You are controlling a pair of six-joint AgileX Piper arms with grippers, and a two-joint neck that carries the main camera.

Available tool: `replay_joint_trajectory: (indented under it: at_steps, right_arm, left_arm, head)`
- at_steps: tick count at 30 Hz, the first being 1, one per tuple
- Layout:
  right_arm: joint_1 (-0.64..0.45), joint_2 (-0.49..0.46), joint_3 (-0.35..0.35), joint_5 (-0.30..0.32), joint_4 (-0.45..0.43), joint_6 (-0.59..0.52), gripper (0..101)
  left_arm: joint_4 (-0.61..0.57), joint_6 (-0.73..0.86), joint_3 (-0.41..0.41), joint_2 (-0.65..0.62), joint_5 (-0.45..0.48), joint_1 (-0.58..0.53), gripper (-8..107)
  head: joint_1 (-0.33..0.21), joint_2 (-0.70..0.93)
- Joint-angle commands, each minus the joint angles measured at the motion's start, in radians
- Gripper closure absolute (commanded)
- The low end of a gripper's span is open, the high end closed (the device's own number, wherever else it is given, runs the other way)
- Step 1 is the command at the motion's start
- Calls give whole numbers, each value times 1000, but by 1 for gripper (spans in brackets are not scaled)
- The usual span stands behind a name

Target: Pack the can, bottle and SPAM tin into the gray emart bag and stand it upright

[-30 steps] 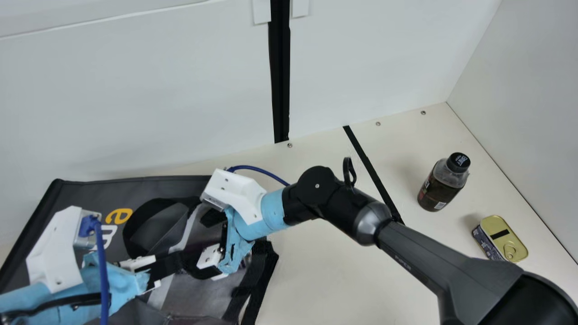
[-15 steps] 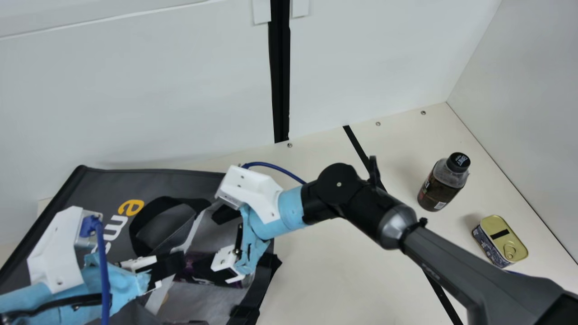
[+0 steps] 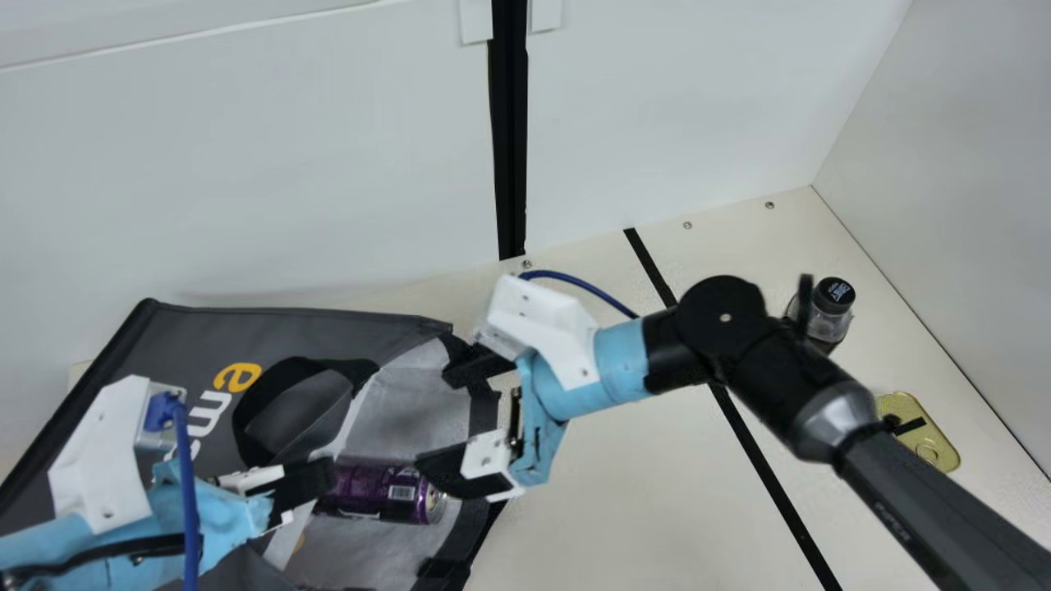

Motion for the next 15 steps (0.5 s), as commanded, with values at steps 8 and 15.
replay_joint_trajectory:
  at_steps: [8, 15]
  right_arm:
    - [-122, -63, 20, 113, 12, -29, 6]
    - [-143, -108, 53, 113, 22, -49, 6]
  left_arm:
    - [0, 0, 0, 0, 0, 0, 107]
    - [0, 0, 0, 0, 0, 0, 107]
  head:
    - [-21, -2]
    - [-21, -2]
